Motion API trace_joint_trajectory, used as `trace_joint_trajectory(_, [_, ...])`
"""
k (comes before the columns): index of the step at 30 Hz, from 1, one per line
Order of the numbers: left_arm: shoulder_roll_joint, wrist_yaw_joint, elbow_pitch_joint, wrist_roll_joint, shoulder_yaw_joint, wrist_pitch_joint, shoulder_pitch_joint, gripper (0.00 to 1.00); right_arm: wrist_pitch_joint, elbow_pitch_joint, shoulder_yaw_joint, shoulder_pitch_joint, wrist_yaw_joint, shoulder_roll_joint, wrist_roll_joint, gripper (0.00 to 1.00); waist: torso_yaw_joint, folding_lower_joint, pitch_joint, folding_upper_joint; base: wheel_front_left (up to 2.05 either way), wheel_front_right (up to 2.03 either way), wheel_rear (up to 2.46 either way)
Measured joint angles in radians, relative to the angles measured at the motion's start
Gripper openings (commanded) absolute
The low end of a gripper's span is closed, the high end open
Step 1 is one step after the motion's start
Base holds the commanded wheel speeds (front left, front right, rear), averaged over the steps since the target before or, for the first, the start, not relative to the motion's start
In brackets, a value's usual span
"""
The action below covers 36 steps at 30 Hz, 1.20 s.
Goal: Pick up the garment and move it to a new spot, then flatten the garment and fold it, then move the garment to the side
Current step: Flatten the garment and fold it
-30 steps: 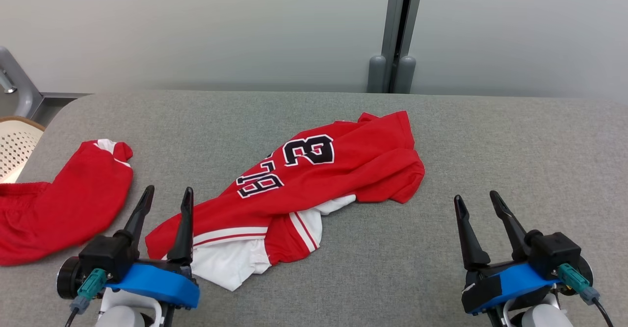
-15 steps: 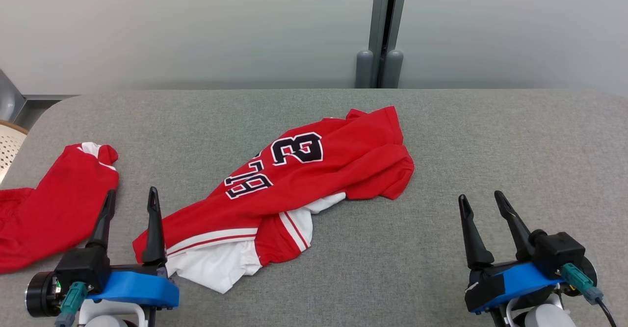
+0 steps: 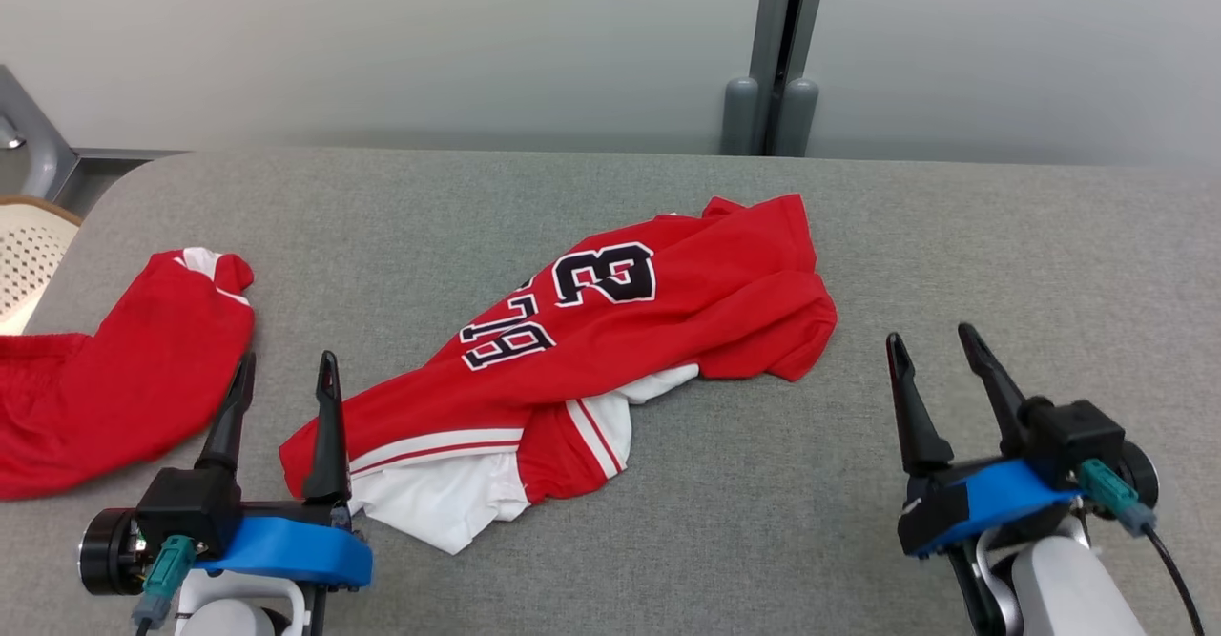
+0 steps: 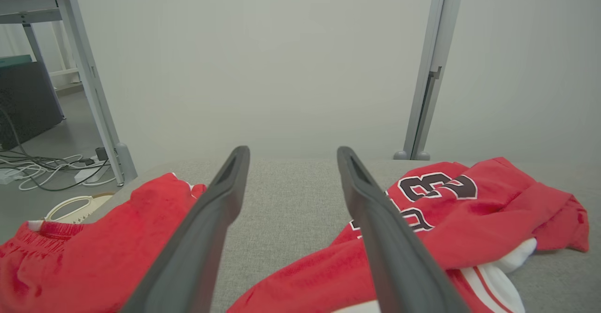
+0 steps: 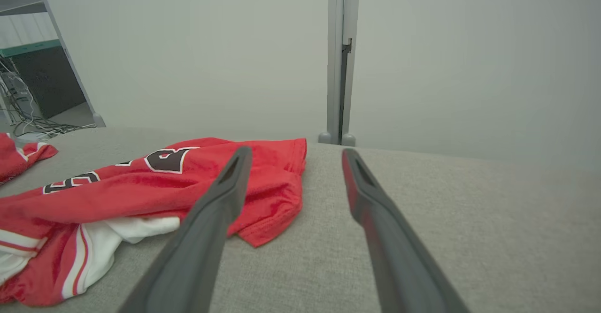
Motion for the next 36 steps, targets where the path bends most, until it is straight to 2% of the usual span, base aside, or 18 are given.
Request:
trace_joint_trajectory(7, [-0.036,-0.03,0.013,0.019,0.007,0.0,-0.024,1.0,0.0,0.068,0.014,-0.16,0.0,-0.017,-0.05,1.0,0.043,0.0,0.035,0.0,0.0,0.0,0.0])
trace_joint_trajectory(14, [-0.065,-0.048,0.02,0.03,0.008,0.0,-0.052,1.0,0.0,0.232,0.017,-0.282,0.0,-0.053,-0.058,1.0,0.085,0.0,0.075,0.0,0.0,0.0,0.0])
trace_joint_trajectory(21, [-0.085,-0.061,0.025,0.036,0.002,0.0,-0.084,1.0,0.0,0.439,-0.002,-0.34,0.0,-0.1,-0.06,1.0,0.128,0.0001,0.119,0.0,0.0,0.0,0.0])
trace_joint_trajectory(36, [-0.105,-0.075,0.048,0.037,-0.013,0.0,-0.135,1.0,-0.001,0.691,0.026,-0.445,0.0,-0.109,-0.004,1.0,0.188,0.0001,0.179,0.0,0.0,0.0,0.0])
